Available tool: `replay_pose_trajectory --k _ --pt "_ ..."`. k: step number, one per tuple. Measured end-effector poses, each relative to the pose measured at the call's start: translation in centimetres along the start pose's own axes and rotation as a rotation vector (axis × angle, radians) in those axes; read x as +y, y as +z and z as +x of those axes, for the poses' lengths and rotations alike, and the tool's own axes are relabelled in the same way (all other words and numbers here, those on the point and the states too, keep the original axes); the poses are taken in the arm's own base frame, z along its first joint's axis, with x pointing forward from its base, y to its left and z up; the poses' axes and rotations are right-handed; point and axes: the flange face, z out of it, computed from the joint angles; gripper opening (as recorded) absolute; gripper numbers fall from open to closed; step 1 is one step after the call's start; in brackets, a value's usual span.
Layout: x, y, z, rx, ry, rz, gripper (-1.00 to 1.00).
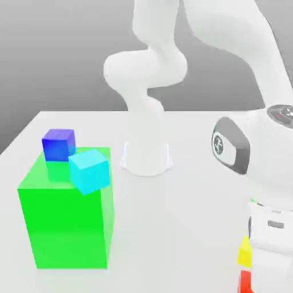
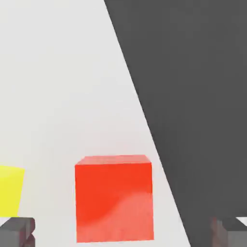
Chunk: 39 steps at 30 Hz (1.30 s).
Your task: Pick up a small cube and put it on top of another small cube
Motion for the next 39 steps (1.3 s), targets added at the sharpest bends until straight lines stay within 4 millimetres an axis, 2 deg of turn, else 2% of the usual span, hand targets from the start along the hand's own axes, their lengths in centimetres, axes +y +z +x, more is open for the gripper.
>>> replay_pose_trajectory --k 1,2,8,9,11,14,16,19,22,23,26,31,35,39 --pt "0.0 1.5 -0.1 -0.001 -0.001 0.000 0.00" --pt "0.0 2.4 -0.1 -0.001 -0.002 0.000 -1.00" --pt "-0.1 2.8 -0.2 -0.004 -0.002 0.001 -1.00" --pt "-0.1 2.3 -0.1 -0.003 -0.003 0.000 -1.00" --pt "-0.1 0.0 0.0 -0.003 -0.004 0.000 -1.00" --pt "0.3 -4.5 0.5 0.022 0.024 0.016 -1.00" --pt "2.5 -7.4 0.2 0.037 0.098 0.027 -1.00" --pt "6.8 -11.4 -1.6 0.041 0.226 0.035 -1.00" --pt "11.4 -15.1 -4.3 0.042 0.365 0.040 -1.00" --pt "13.4 -16.3 -5.5 0.042 0.423 0.041 -1.00" --pt "17.4 -19.6 -9.3 0.042 0.567 0.044 -1.00" --pt "21.3 -24.5 -15.7 0.040 0.771 0.048 -1.00" --pt "24.0 -27.7 -21.9 0.039 0.954 0.046 -1.00" --pt "25.7 -30.4 -28.5 0.038 1.140 0.043 -1.00"
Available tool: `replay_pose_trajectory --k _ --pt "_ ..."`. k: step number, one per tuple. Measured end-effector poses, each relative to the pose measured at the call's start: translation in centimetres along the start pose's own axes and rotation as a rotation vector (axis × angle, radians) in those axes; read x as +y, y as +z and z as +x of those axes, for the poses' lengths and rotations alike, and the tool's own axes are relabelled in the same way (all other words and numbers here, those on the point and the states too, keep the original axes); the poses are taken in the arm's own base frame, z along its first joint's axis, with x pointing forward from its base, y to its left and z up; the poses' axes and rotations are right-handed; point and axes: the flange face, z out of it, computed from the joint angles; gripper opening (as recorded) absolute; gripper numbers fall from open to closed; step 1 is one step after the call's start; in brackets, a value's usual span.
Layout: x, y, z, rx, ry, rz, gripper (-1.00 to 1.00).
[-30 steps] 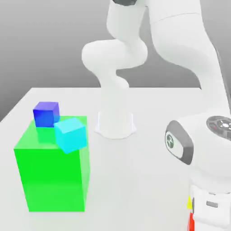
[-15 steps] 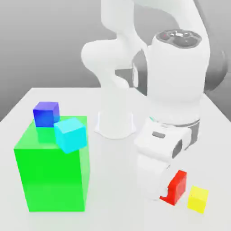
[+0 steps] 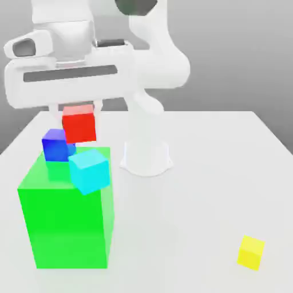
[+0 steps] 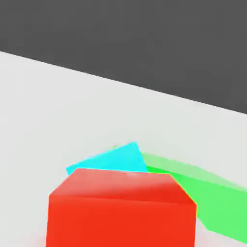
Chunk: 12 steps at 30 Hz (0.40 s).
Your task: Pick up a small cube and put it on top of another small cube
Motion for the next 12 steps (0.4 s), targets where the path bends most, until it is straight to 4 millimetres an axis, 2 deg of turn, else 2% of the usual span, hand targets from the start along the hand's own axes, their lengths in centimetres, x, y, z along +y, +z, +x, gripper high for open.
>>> replay_pose_trajectory --k 3,5,8,9,12 --pt "4.6 -1.7 -1.6 0.004 0.137 -0.009 -1.00" --pt "6.1 -0.2 -2.2 -0.004 0.174 -0.041 -1.00" --pt "6.7 3.9 -2.4 -0.006 0.185 -0.051 -1.00" --pt "6.8 4.9 -2.5 -0.006 0.186 -0.051 1.00" --pt "6.8 4.9 -2.5 -0.006 0.186 -0.051 1.00"
